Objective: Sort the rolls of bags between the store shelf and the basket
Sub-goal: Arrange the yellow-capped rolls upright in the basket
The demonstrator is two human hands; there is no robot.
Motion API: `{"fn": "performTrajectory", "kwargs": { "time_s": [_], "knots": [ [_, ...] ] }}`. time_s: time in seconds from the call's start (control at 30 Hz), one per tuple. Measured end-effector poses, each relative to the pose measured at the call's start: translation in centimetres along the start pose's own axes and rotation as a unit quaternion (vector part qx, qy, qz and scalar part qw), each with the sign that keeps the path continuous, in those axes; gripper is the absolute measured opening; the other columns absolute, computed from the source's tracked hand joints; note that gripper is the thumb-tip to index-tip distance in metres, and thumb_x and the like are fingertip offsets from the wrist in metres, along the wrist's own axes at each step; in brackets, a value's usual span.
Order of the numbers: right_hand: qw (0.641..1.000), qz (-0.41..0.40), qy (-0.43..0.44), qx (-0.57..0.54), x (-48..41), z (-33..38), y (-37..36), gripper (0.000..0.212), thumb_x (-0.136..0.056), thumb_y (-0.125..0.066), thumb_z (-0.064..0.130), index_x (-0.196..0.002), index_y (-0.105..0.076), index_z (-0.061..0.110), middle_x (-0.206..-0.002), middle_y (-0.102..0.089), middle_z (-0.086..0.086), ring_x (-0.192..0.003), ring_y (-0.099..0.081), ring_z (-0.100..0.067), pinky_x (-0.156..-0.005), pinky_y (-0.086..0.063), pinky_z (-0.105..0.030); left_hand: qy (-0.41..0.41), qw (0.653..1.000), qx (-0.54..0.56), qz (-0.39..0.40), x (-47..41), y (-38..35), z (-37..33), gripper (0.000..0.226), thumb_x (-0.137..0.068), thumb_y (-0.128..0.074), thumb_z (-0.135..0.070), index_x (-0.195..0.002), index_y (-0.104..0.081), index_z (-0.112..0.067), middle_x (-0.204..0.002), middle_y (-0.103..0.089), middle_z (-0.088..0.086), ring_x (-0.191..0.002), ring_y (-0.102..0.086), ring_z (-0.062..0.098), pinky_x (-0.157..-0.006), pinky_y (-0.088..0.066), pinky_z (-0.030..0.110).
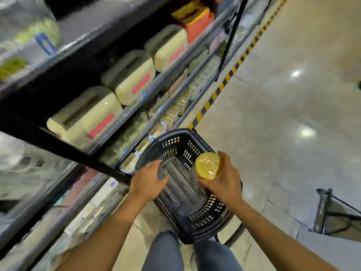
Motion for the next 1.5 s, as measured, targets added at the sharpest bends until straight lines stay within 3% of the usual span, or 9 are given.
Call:
{"fn": "performTrajectory", "kwargs": {
  "time_s": [0.13,0.3,0.4,0.63,0.8,1.2,1.37,1.5],
  "knots": [
    [0.999,0.008,0.049,-0.014,2.1,3.7,3.4,0.088,-0.054,-0.088,0.040,-0.127,-0.042,0.024,-0.117,-0.062,-0.001,-0.104,-0.058,-0.023,-0.074,-0.037,-0.024,0.013,0.998,0.006,-0.053,4.5,3.6,-1.4,0.060,-0.089,-0.054,-0.047,-0.142,-0.036,-0.024,-0.139,-0.048,0.001,-0.123,-0.049,0.021,-0.096,-0.044,0.034],
    [0.984,0.050,0.161,-0.058,4.7,7.0,6.0,0.078,-0.055,-0.089,0.041,-0.119,-0.046,0.031,-0.109,-0.060,0.005,-0.093,-0.056,-0.015,-0.068,-0.040,-0.020,0.053,0.992,0.000,-0.118,11.8,5.7,-3.0,0.055,-0.089,-0.054,-0.047,-0.138,-0.040,-0.028,-0.136,-0.052,-0.001,-0.120,-0.052,0.020,-0.093,-0.044,0.032],
    [0.971,0.099,0.207,-0.070,6.6,9.0,6.7,0.085,-0.055,-0.088,0.045,-0.127,-0.047,0.028,-0.112,-0.058,0.004,-0.101,-0.057,-0.020,-0.078,-0.046,-0.030,0.113,0.981,0.014,-0.158,17.3,5.7,-2.7,0.056,-0.088,-0.053,-0.051,-0.137,-0.041,-0.028,-0.138,-0.051,-0.002,-0.122,-0.050,0.019,-0.095,-0.044,0.032],
    [0.914,0.199,0.342,-0.084,12.9,15.0,4.7,0.070,-0.054,-0.090,0.040,-0.110,-0.048,0.034,-0.097,-0.056,0.010,-0.090,-0.054,-0.012,-0.077,-0.042,-0.026,0.248,0.936,0.048,-0.245,30.4,6.7,0.5,0.061,-0.088,-0.055,-0.050,-0.142,-0.034,-0.030,-0.140,-0.049,0.000,-0.118,-0.054,0.021,-0.093,-0.045,0.033],
    [0.874,0.263,0.401,-0.081,17.7,19.4,1.3,0.082,-0.052,-0.089,0.045,-0.122,-0.051,0.028,-0.099,-0.056,0.011,-0.094,-0.054,-0.012,-0.078,-0.044,-0.027,0.321,0.893,0.065,-0.308,37.9,7.7,3.5,0.062,-0.089,-0.055,-0.048,-0.142,-0.035,-0.025,-0.143,-0.044,-0.002,-0.127,-0.046,0.016,-0.101,-0.040,0.032],
    [0.830,0.309,0.459,-0.069,29.3,27.9,-8.6,0.090,-0.051,-0.086,0.053,-0.129,-0.048,0.026,-0.113,-0.058,0.005,-0.105,-0.054,-0.019,-0.083,-0.049,-0.036,0.404,0.838,0.085,-0.356,51.3,7.0,14.8,0.060,-0.091,-0.053,-0.047,-0.144,-0.033,-0.025,-0.146,-0.041,-0.003,-0.129,-0.044,0.018,-0.101,-0.041,0.035],
    [0.831,0.318,0.450,-0.074,35.0,31.6,-14.1,0.082,-0.053,-0.088,0.044,-0.124,-0.051,0.024,-0.106,-0.058,0.006,-0.094,-0.052,-0.012,-0.076,-0.046,-0.030,0.401,0.834,0.098,-0.365,56.7,7.6,22.0,0.060,-0.091,-0.054,-0.046,-0.142,-0.036,-0.022,-0.142,-0.046,0.001,-0.127,-0.046,0.019,-0.102,-0.040,0.034],
    [0.833,0.314,0.444,-0.096,39.3,34.7,-18.5,0.076,-0.056,-0.089,0.037,-0.122,-0.055,0.022,-0.102,-0.058,0.007,-0.096,-0.056,-0.017,-0.076,-0.047,-0.035,0.395,0.842,0.095,-0.356,60.4,8.2,28.0,0.059,-0.090,-0.055,-0.046,-0.142,-0.036,-0.024,-0.135,-0.053,0.001,-0.120,-0.051,0.019,-0.098,-0.043,0.036]
  ]
}}
Point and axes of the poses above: each hand's wrist, its own x-axis away from the middle knuckle, its own y-axis out of the back of the hand, z = x × y, the point moved 2 cm from there along -x, towards the middle knuckle
